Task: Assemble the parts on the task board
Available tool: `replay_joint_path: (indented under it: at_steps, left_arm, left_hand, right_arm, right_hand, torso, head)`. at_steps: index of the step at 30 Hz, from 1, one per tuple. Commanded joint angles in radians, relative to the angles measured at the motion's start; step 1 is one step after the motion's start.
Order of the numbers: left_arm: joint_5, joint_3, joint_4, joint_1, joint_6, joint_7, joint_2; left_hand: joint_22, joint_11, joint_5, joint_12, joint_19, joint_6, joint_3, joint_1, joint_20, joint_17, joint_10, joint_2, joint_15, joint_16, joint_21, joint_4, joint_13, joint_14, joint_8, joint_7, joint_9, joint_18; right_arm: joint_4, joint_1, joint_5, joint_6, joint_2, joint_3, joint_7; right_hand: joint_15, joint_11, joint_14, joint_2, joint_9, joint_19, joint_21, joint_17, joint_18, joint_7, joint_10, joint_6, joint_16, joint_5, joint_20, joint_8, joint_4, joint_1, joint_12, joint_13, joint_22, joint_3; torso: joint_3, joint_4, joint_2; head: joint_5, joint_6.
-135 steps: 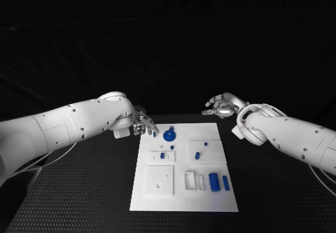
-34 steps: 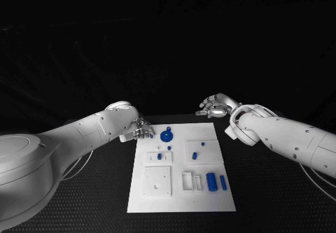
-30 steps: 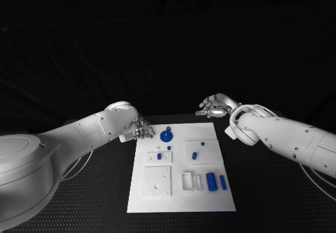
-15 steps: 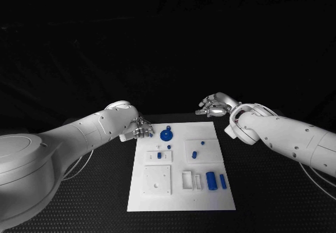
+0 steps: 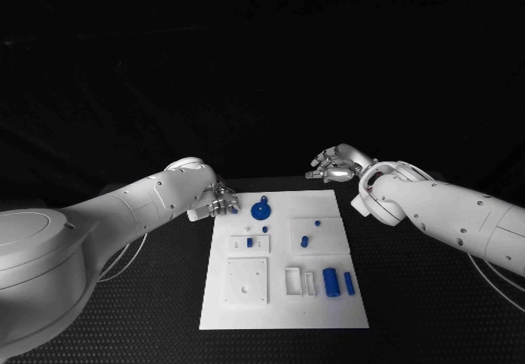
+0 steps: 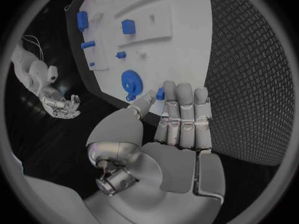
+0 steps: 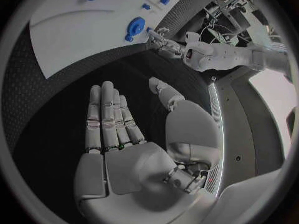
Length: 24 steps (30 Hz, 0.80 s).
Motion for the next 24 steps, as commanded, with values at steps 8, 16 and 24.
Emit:
replay_joint_path:
  at_steps: [8,16,24]
  left_arm:
    - [0.023,0.0,0.001,0.0,0.006,0.018,0.004]
    - [0.023,0.0,0.013,0.0,-0.021,0.019,-0.006]
    - [0.04,0.001,0.072,0.001,-0.066,0.016,-0.047]
  left_hand:
    - [0.007,-0.017,-0.04,0.001,0.025,0.05,0.111,0.08,-0.08,0.006,0.023,-0.015,-0.004,0.007,-0.009,0.0,0.001,0.012,0.058,-0.019,0.008,-0.008]
    - [0.02,-0.025,-0.042,0.006,0.038,0.058,0.16,0.088,-0.083,0.013,0.04,-0.033,-0.007,0.017,-0.002,0.031,0.007,0.026,0.091,-0.024,0.01,-0.008]
    - [0.025,-0.031,-0.041,0.01,0.047,0.067,0.167,0.086,-0.087,0.018,0.052,-0.035,-0.01,0.024,0.003,0.03,0.011,0.037,0.11,-0.03,0.008,-0.006]
  right_arm:
    - [-0.001,0.0,0.001,0.012,0.001,0.001,0.007]
    - [-0.002,0.0,0.002,0.015,0.0,0.001,0.006]
    - [-0.012,0.0,0.006,0.018,-0.004,0.001,0.01]
  right_hand:
    - [0.005,0.0,0.001,0.002,-0.002,-0.001,-0.006,-0.001,-0.013,0.041,0.008,-0.007,-0.008,-0.002,0.009,0.007,0.001,0.002,-0.004,-0.004,-0.001,-0.005]
    - [0.005,0.0,0.002,0.002,-0.002,-0.001,-0.007,-0.001,-0.013,0.041,0.008,-0.007,-0.008,-0.002,0.01,0.007,0.002,0.001,-0.005,-0.005,-0.001,-0.006]
    - [0.005,0.0,0.002,0.001,-0.002,-0.001,-0.008,-0.001,-0.012,0.041,0.008,-0.007,-0.01,-0.002,0.01,0.007,0.002,0.0,-0.005,-0.008,0.0,-0.007]
  torso:
    - [-0.0002,-0.0013,0.0]
    - [0.0,-0.0013,0.0]
    - [0.0005,0.0009,-0.001]
  head:
    - [0.001,-0.001]
    - [0.002,-0.003]
    - [0.001,-0.003]
